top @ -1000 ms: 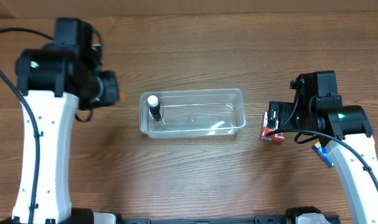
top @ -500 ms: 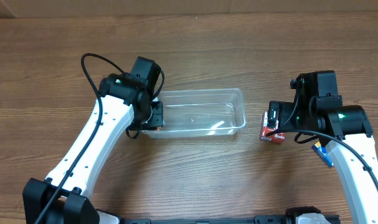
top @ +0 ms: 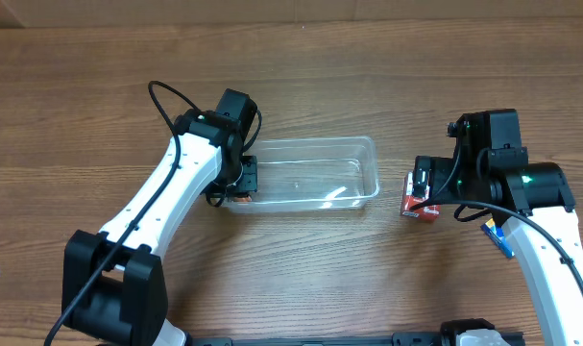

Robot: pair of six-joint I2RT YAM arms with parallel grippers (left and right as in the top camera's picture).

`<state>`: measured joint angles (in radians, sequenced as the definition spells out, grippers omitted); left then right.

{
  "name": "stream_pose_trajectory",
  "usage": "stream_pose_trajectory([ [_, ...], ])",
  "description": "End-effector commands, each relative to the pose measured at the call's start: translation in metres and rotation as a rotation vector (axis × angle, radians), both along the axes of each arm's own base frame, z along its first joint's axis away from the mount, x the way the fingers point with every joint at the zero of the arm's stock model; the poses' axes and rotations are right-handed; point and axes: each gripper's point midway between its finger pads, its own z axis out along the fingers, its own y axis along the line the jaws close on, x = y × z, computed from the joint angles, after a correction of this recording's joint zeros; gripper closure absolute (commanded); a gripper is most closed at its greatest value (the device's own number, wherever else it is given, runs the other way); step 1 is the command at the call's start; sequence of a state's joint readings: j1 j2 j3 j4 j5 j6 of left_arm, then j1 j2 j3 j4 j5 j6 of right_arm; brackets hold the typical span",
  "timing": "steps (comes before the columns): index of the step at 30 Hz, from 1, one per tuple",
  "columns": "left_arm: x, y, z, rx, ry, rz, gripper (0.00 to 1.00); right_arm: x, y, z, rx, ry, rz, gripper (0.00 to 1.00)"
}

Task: Pack container
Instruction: 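Carry the orange tube into the container's left end and release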

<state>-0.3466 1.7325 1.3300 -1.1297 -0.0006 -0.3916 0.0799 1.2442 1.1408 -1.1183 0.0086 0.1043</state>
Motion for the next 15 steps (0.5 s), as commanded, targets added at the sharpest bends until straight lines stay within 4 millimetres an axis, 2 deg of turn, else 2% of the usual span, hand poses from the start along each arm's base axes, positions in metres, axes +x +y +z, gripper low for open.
stream_pose_trajectory([
  [1, 0.010, 0.000, 0.008, 0.009, -0.026, -0.002, 0.46, 0.005, -0.002, 0.015, -0.005, -0.052, -0.012, 0.00],
  [4, 0.018, -0.003, 0.018, 0.000, -0.053, -0.002, 0.41, 0.005, -0.002, 0.015, -0.005, -0.051, -0.012, 0.00],
  [8, 0.029, -0.007, 0.042, -0.014, -0.097, -0.021, 0.38, 0.005, -0.002, 0.015, -0.005, -0.052, -0.012, 0.00],
  [11, 0.041, 0.000, 0.078, 0.030, -0.159, -0.020, 0.31, 0.005, -0.002, 0.015, -0.005, -0.051, -0.012, 0.00],
  [13, 0.047, 0.011, 0.111, 0.077, -0.213, -0.006, 0.21, 0.006, 0.002, 0.016, 0.019, -0.054, -0.001, 0.00],
  [15, 0.055, 0.016, 0.138, 0.057, -0.277, 0.020, 0.00, 0.007, 0.005, 0.017, 0.036, -0.059, 0.007, 0.00],
])
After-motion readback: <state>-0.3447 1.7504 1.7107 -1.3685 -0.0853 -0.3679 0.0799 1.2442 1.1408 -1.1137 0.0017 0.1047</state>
